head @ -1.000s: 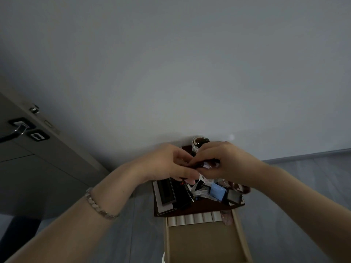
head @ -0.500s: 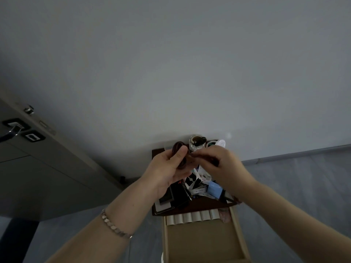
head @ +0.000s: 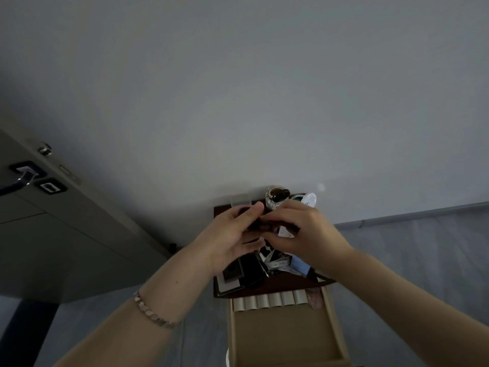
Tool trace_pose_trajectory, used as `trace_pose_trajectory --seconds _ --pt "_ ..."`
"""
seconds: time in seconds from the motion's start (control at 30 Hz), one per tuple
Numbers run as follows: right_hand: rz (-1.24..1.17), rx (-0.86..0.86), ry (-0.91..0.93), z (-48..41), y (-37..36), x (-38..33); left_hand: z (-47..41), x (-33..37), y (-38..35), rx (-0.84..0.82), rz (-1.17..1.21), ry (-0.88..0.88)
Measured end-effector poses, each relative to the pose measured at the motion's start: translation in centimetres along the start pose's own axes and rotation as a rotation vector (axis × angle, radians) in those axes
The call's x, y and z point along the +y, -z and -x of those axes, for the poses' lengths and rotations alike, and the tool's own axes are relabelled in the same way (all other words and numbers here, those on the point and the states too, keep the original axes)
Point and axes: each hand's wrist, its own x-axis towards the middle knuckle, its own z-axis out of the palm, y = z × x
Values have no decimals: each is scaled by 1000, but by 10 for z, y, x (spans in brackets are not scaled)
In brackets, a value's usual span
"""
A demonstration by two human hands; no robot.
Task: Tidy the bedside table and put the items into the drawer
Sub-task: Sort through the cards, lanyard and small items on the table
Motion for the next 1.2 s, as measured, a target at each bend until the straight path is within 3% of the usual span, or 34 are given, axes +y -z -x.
trace_pose_trajectory --seconds 0.07,0.17,0.27,0.37,0.47,0.53,0.67,0.77,0.93,1.03,1.1,1.2 --pt "15 -140 60 -4 13 4 5 13 14 -95 -241 24" --pt "27 -301 132 -11 29 -1 14 27 21 -402 -587 134" --pt "70 -397 166 -18 33 -9 15 27 13 -510 -671 204" --pt "52 -375 38 -19 39 -11 13 19 11 -415 -568 143" --pt "-154 -207 -223 -12 42 -6 12 13 14 -253 -321 97" --pt "-129 -151 -286 -8 35 -2 9 6 13 -132 -180 78" --pt "-38 -68 -249 -1 6 2 2 -8 5 86 68 42" --pt "0 24 -172 3 -14 -4 -2 -15 -1 157 136 6" --pt "90 4 -58 6 -25 -7 -4 -19 -7 168 200 -18" --pt "56 90 -52 3 -23 -5 -4 -20 -12 151 221 -12" --pt "47 76 -41 -3 -14 2 -5 -15 -8 106 117 14" --pt "109 -202 40 -13 11 10 -3 5 11 -52 -277 37"
